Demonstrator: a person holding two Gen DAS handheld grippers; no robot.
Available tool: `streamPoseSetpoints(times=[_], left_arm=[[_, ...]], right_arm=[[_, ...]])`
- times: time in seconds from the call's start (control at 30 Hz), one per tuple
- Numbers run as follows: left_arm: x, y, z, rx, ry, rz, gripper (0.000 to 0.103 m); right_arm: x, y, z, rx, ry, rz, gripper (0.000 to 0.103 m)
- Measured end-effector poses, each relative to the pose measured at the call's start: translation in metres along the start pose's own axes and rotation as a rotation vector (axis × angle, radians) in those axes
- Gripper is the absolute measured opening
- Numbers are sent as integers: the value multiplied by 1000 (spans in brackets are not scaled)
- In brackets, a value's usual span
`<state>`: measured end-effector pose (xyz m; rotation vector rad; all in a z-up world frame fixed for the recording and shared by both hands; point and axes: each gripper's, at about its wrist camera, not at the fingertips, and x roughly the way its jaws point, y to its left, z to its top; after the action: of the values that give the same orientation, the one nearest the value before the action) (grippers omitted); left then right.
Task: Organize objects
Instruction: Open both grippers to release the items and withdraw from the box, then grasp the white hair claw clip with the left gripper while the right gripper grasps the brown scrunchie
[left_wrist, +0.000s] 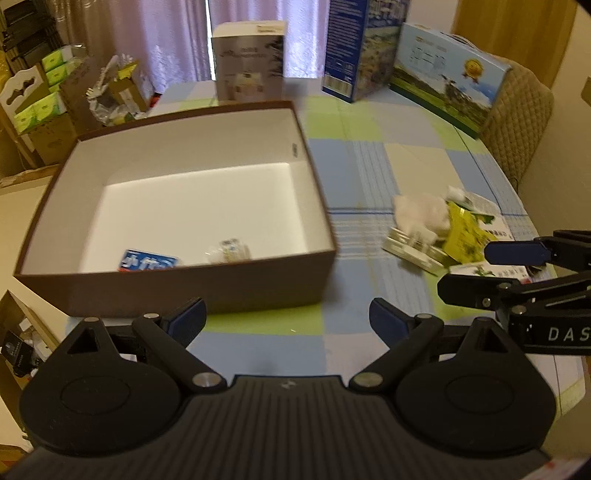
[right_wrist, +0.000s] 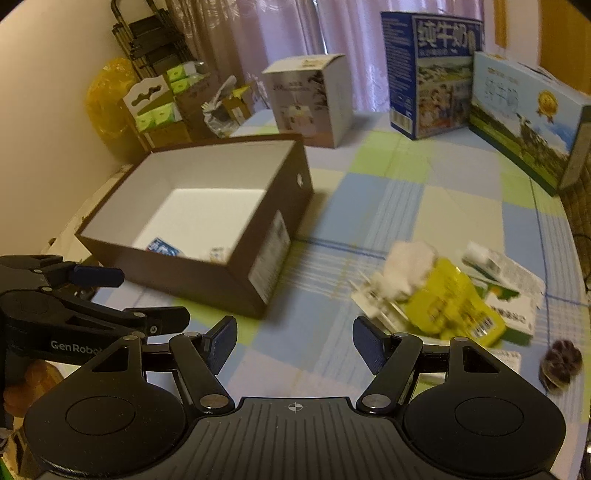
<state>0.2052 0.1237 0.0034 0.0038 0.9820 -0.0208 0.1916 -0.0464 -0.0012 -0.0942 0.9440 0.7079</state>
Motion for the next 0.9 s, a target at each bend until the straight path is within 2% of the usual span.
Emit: streamPoseSetpoints(times=[0.37, 0.9], left_arm=[[11, -55, -9, 61, 25, -57, 93], [45, -109, -10, 147, 43, -110, 93]], right_arm=[[-22, -59, -36, 117, 44, -55, 67], [-51, -129, -70, 272, 21, -179, 67]])
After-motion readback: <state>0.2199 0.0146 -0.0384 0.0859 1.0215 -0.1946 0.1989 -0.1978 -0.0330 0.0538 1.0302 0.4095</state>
